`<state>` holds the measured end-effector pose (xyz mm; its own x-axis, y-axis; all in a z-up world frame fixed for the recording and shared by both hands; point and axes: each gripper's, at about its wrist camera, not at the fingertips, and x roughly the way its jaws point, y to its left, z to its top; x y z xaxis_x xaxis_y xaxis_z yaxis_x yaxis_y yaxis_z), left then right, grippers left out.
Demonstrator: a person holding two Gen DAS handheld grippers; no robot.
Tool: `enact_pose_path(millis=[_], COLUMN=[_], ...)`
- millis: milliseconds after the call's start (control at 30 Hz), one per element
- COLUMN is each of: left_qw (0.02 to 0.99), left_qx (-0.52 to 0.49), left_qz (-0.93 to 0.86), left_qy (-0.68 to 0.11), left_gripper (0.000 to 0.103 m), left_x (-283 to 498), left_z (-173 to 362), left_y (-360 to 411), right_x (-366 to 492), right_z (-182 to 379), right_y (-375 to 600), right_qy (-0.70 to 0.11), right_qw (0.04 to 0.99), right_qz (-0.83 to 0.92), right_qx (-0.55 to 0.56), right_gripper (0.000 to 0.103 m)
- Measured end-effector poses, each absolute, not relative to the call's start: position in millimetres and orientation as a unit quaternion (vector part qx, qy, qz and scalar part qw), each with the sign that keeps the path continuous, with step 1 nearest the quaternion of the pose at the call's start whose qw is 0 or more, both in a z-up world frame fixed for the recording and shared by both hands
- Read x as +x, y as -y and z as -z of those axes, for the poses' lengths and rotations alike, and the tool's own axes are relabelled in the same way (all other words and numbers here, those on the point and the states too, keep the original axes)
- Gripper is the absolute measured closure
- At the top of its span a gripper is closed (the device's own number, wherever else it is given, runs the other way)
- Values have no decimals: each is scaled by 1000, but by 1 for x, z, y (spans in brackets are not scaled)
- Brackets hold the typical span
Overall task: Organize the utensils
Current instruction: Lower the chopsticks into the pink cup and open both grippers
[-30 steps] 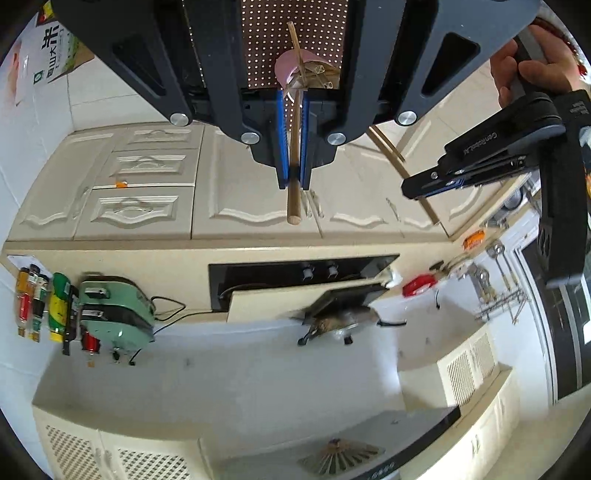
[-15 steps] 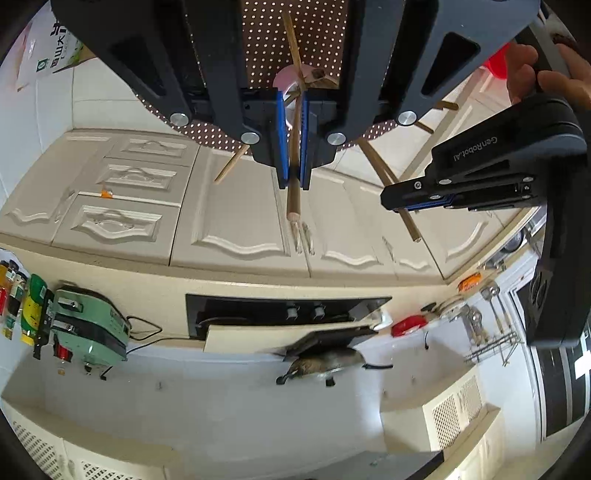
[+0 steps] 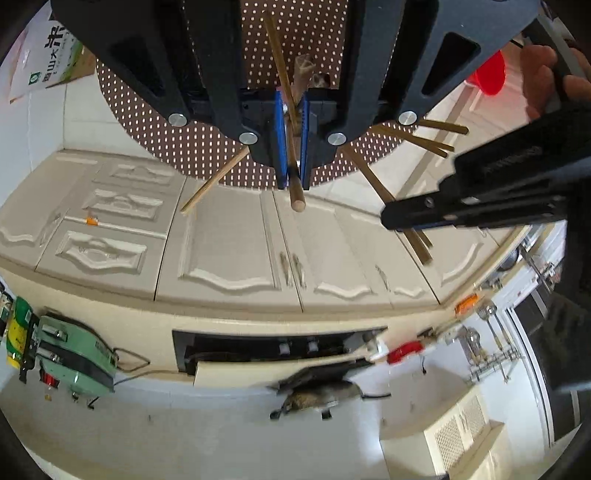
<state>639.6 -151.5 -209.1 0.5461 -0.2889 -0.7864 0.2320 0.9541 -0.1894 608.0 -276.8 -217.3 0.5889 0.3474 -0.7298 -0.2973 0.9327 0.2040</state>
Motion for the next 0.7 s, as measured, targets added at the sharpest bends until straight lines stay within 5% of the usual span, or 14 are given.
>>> enact_pose_path(millis=[100, 200, 233, 700], left_qw=[878, 881, 884, 895], left_qx=[-31, -30, -30, -33], left_qz=[148, 144, 141, 134], left_qy=[-453, -450, -444, -425], left_gripper=[93, 52, 48, 48], left_x=[637, 634, 632, 608], left_z=[207, 205, 203, 184], left_y=[152, 150, 150, 140], right_x=[609, 607, 606, 586], right_z=[222, 220, 220, 191], right_y=[277, 278, 278, 280], right_qy=[-430, -433, -433, -405], right_qw=[883, 880, 880, 889], right_qz=[-185, -185, -186, -200], right_qx=[39, 53, 54, 75], right_gripper=[95, 94, 94, 81])
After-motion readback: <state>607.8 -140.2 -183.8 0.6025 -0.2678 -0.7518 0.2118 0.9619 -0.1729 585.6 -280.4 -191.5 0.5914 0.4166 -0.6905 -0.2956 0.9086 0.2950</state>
